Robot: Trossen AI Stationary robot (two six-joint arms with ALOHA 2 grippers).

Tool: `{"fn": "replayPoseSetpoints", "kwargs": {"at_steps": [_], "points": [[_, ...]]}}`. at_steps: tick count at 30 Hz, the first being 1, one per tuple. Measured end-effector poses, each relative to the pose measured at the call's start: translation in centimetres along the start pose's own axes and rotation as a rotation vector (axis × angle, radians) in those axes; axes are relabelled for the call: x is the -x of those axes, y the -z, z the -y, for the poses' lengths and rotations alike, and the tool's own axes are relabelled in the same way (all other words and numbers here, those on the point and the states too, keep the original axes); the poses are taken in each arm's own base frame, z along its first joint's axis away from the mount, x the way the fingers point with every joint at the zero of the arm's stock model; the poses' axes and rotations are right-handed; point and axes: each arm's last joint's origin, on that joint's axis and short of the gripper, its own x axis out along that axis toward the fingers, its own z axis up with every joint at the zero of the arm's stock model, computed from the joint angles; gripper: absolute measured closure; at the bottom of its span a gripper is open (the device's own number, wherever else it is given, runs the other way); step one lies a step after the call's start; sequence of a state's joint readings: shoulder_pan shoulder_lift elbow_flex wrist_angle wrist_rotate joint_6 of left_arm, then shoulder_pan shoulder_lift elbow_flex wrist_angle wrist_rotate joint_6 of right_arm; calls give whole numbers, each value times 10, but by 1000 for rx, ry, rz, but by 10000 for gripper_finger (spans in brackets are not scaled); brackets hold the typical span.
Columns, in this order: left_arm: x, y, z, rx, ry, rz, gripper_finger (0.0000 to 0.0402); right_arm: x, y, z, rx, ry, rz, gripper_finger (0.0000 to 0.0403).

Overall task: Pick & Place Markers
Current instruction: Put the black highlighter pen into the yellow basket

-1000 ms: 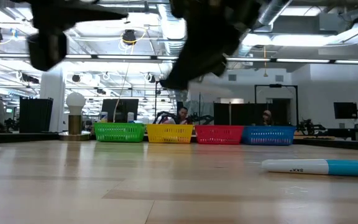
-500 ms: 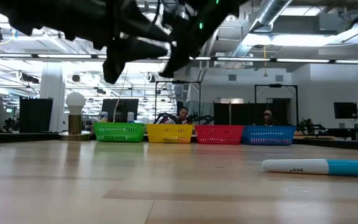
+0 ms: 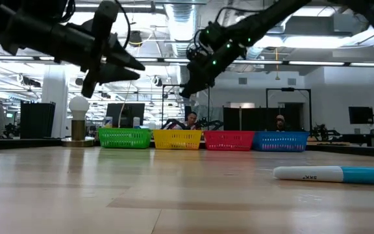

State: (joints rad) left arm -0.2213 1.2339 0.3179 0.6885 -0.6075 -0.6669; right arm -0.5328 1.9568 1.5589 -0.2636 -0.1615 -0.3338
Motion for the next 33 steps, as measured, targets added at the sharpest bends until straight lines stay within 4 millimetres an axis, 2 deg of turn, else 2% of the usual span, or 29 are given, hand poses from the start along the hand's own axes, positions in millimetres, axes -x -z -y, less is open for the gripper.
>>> {"fn": "replayPoseSetpoints", "kwargs": {"at_steps": [4,9,25,29,33], "points": [[2,3,-5,-6,-24,2,302,-13,10,9,29,3,-7,354],[2,4,-6,-22,-35,2,302,-22,13,8,97,-7,2,354],[2,6,-7,-87,-56,-3,302,-25,11,9,113,8,41,348],[3,7,-6,-87,-49,-6,302,-25,10,10,106,13,51,326],[5,9,-3,-88,-30,-15,302,-24,10,10,78,13,51,286]]}}
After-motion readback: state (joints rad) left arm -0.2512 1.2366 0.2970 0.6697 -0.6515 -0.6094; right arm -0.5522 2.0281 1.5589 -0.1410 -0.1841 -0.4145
